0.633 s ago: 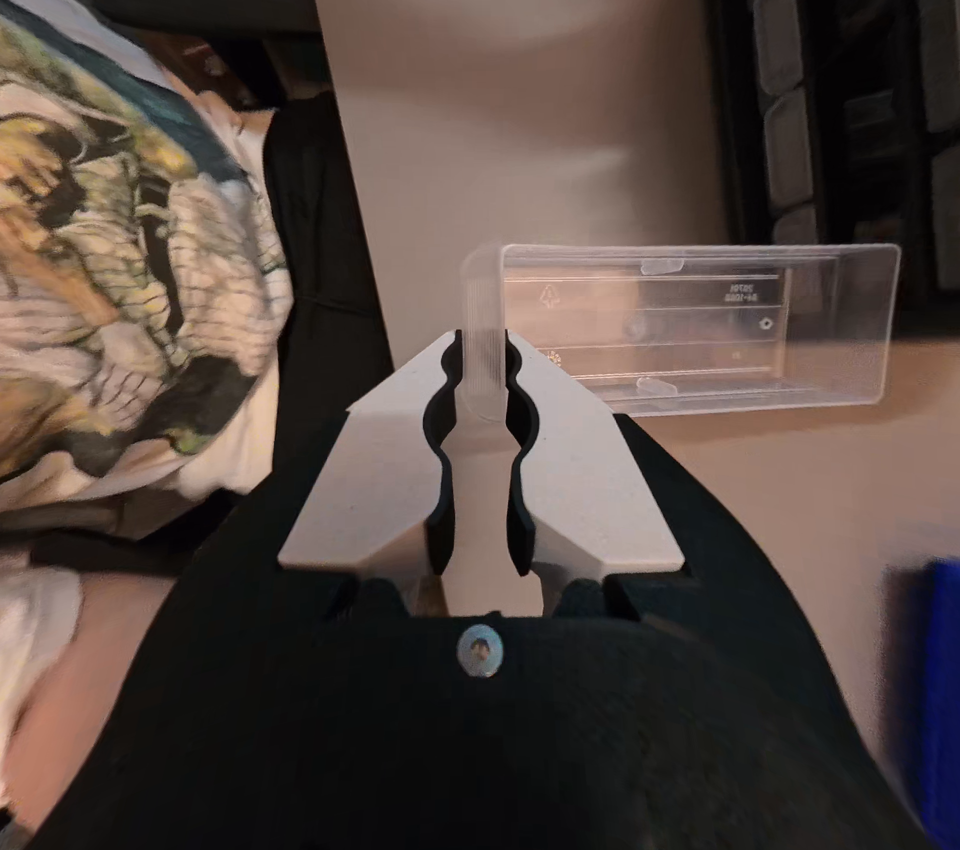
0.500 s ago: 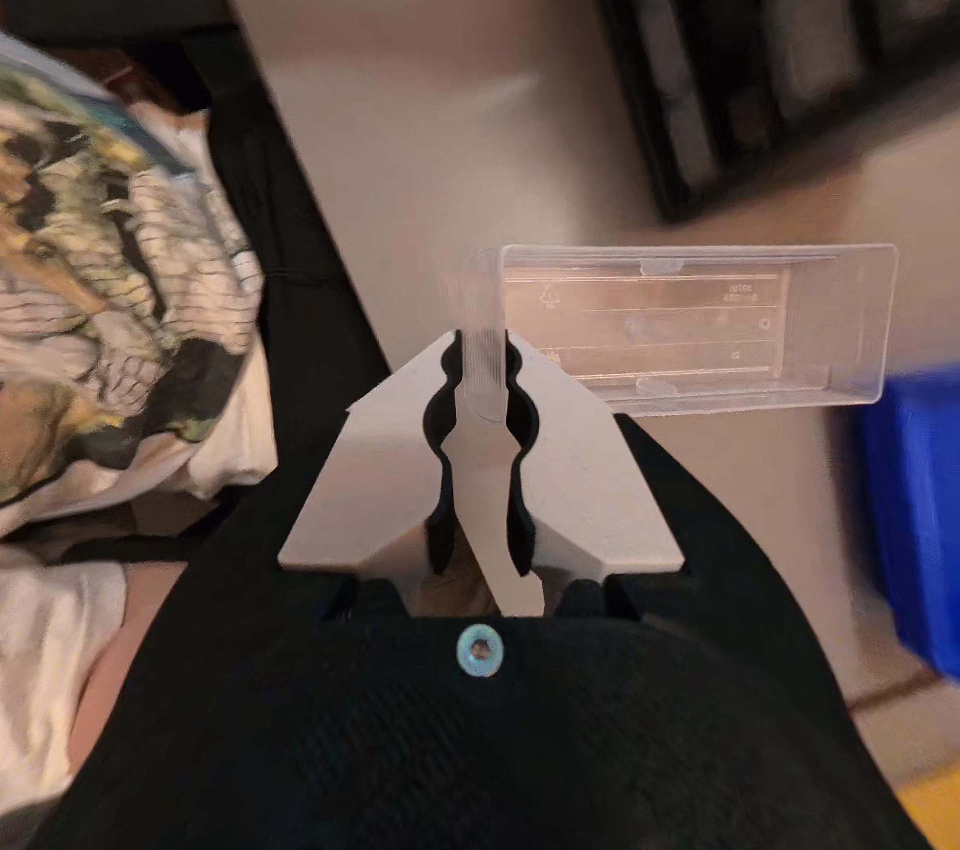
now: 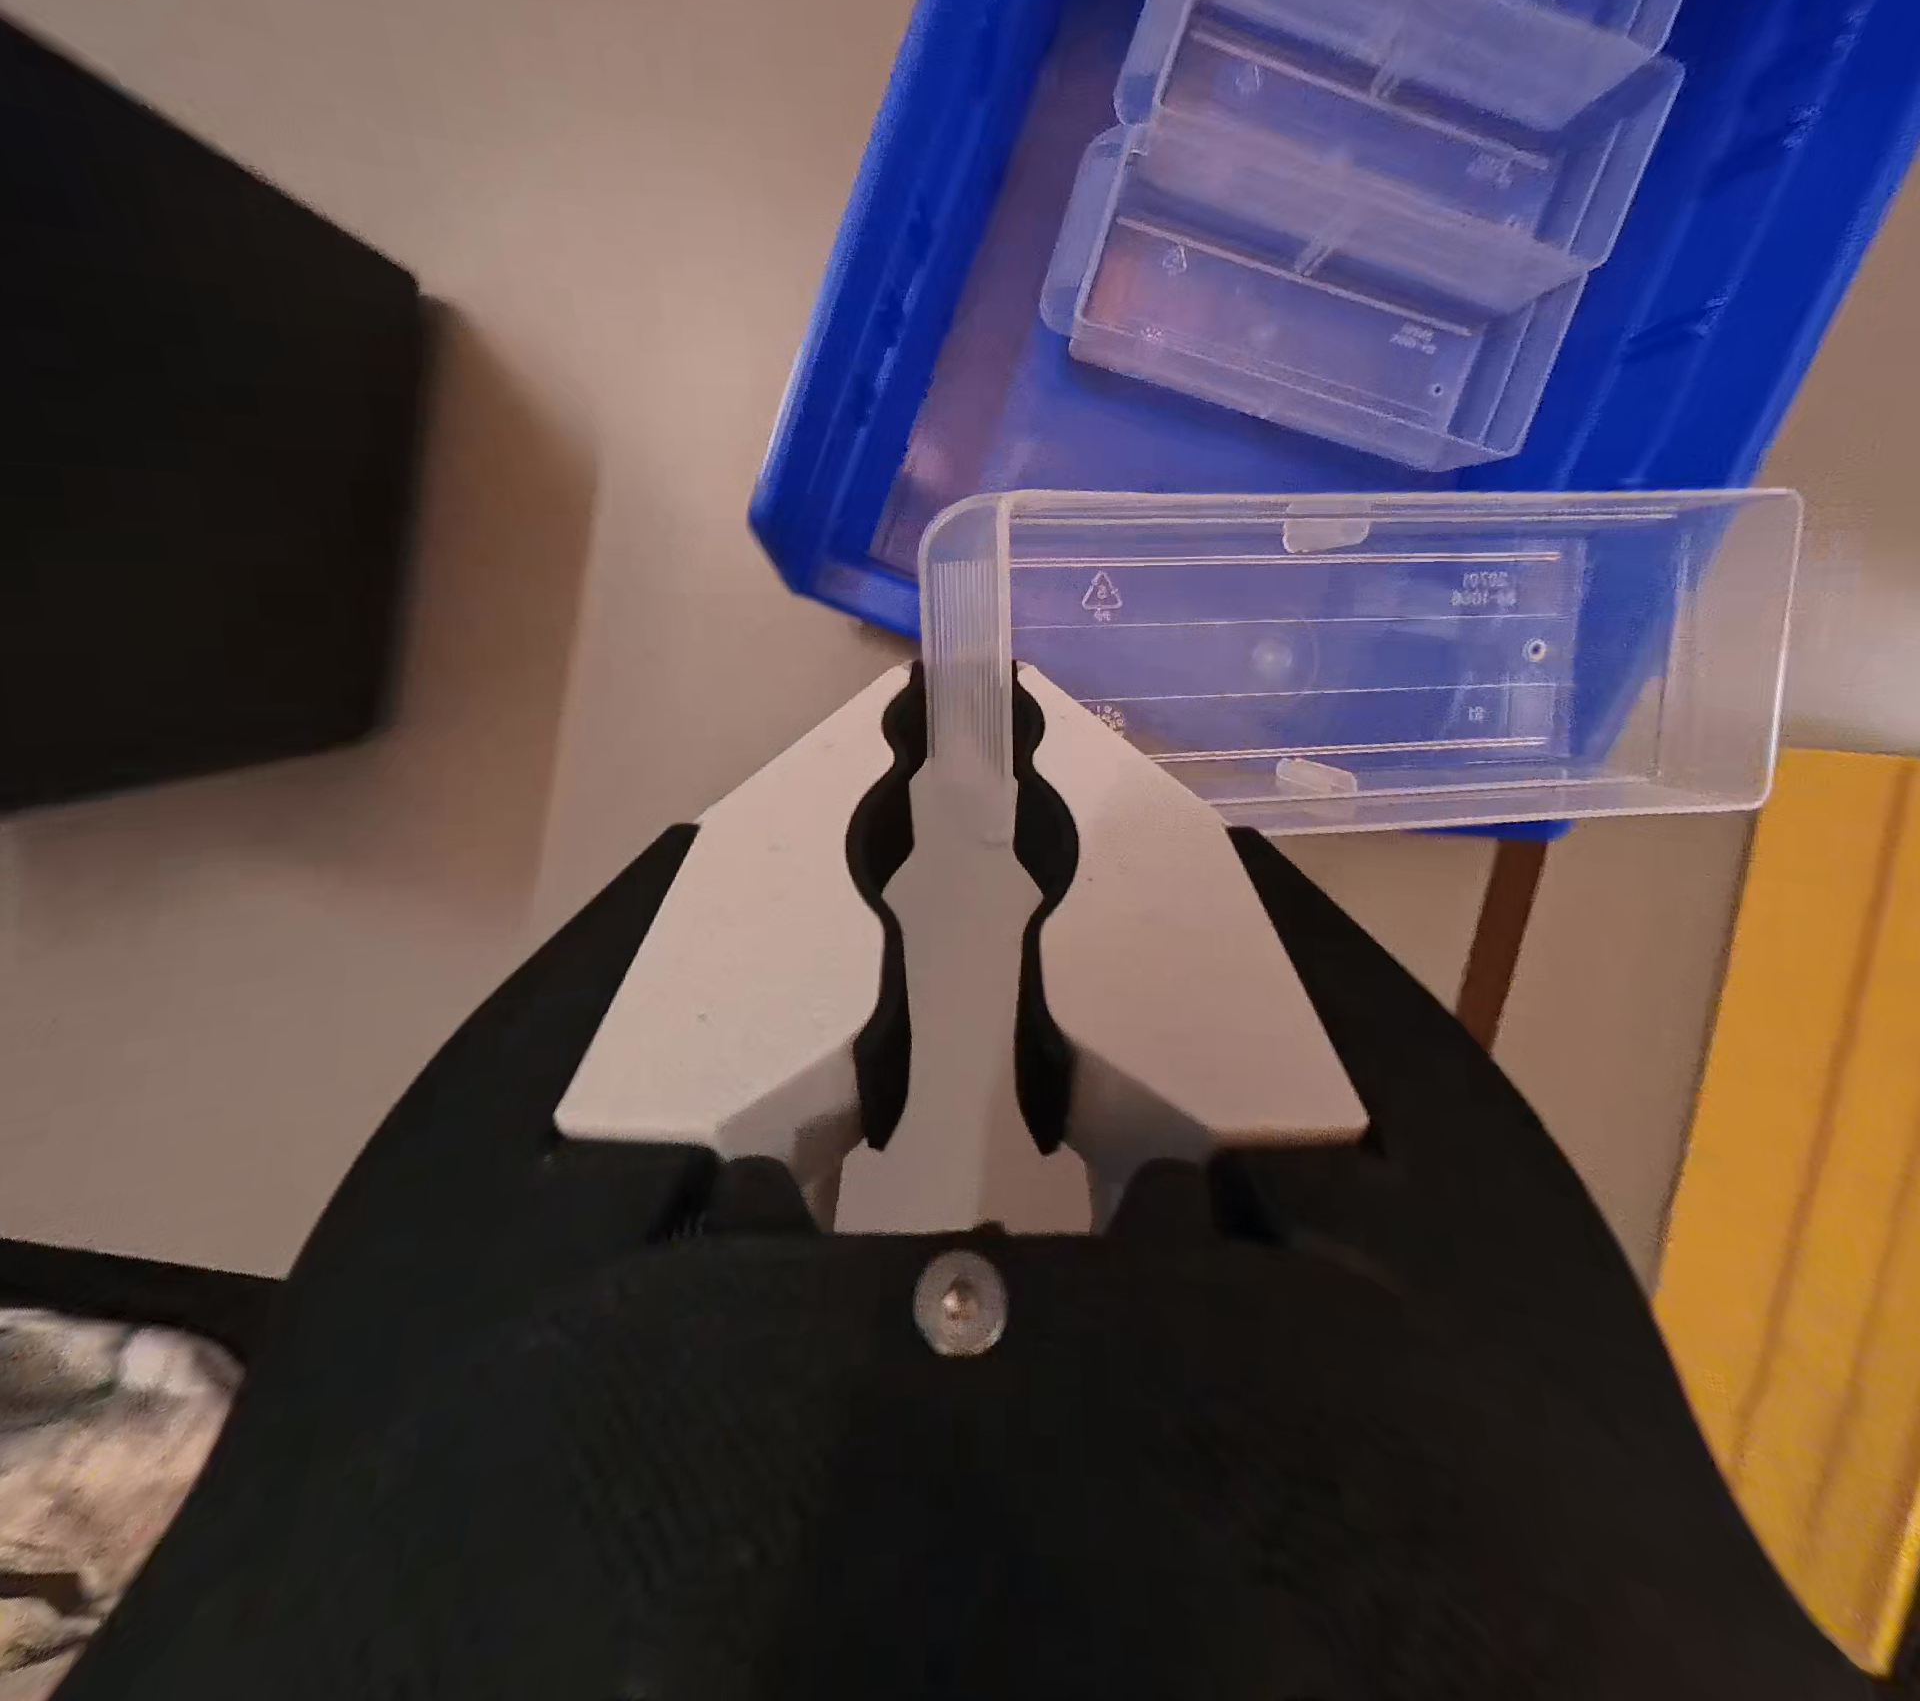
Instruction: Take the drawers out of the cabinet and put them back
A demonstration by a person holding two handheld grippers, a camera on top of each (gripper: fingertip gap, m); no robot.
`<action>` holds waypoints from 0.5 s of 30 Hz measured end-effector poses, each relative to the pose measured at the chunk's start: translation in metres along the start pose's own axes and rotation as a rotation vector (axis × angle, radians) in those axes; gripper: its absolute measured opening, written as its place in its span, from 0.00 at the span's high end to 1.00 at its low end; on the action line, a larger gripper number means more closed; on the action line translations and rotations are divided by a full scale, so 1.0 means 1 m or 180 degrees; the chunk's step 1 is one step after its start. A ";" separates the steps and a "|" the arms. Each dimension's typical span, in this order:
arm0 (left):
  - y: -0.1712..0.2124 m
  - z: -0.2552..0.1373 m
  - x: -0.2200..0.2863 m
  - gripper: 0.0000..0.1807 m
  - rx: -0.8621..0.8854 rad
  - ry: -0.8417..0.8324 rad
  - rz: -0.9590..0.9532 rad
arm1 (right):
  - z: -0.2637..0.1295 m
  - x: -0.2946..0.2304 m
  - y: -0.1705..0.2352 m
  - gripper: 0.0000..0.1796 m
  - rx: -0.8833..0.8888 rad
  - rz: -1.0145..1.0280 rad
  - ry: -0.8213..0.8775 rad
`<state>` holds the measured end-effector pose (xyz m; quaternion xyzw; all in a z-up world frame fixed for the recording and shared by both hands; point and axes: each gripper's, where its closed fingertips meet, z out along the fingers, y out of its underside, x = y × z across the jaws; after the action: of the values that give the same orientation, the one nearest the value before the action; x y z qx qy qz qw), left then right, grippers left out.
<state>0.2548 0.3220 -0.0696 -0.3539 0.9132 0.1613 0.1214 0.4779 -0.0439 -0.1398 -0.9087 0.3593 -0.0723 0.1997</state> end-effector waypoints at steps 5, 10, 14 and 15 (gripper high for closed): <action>0.000 0.000 0.000 1.00 -0.0005 0.0052 0.0015 | 0.050 0.010 -0.012 0.93 -0.0303 0.0350 -0.0038; 0.000 0.000 0.000 1.00 0.0023 0.0049 0.0055 | 0.092 0.013 -0.004 0.93 -0.0551 0.0513 -0.0051; 0.000 0.000 0.000 1.00 0.0044 0.0061 0.0076 | 0.118 0.009 -0.003 0.93 -0.0579 0.0556 -0.0114; 0.000 0.000 0.000 1.00 0.0048 0.0061 0.0073 | 0.122 0.011 -0.005 0.93 -0.0554 0.0544 -0.0089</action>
<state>0.2548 0.3217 -0.0697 -0.3439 0.9196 0.1525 0.1135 0.5223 -0.0098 -0.2486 -0.8896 0.4375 -0.0109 0.1304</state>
